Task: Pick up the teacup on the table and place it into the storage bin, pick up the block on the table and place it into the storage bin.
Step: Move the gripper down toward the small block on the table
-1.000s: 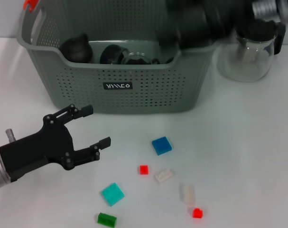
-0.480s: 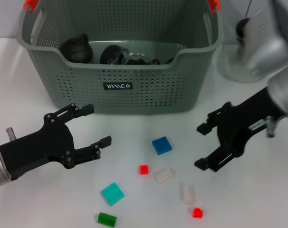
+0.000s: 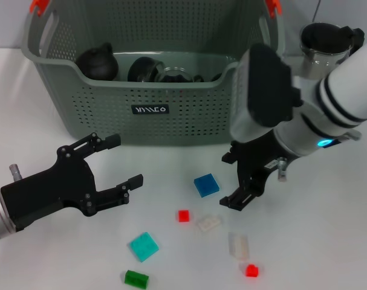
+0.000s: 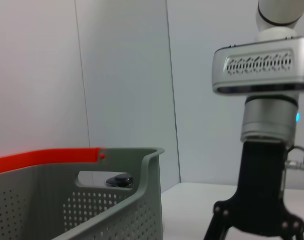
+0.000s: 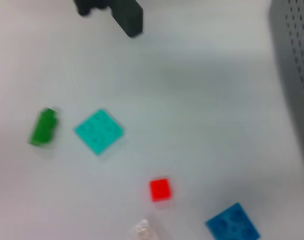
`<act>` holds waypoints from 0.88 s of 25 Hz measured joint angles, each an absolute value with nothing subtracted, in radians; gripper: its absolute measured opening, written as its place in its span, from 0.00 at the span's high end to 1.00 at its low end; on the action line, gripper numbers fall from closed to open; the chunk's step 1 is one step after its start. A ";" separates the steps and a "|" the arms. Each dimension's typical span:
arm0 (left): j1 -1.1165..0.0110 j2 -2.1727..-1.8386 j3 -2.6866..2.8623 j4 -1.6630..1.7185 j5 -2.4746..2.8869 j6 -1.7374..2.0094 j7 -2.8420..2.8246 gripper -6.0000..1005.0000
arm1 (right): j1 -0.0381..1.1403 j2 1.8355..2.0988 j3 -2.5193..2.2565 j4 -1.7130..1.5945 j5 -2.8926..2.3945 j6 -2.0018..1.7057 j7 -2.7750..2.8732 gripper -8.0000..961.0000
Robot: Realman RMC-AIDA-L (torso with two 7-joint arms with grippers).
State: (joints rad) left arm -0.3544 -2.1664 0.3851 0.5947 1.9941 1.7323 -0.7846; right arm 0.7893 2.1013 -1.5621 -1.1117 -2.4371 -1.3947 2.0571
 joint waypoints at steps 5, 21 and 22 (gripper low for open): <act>-0.354 -2.166 0.385 0.594 1.994 1.733 -0.786 0.18 | 0.816 2.104 -1.640 -1.060 -2.475 -1.298 2.057 0.03; -0.353 -2.166 0.385 0.594 1.994 1.729 -0.788 0.18 | 0.897 2.106 -1.653 -0.889 -2.435 -1.204 2.051 0.03; -0.354 -2.166 0.385 0.594 1.994 1.729 -0.788 0.18 | 0.898 2.106 -1.651 -0.889 -2.434 -1.205 2.053 0.03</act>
State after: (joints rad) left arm -0.3541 -2.1659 0.3851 0.5936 1.9941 1.7285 -0.7884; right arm 0.8981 2.1057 -1.6510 -0.8888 -2.4340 -1.2048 2.0527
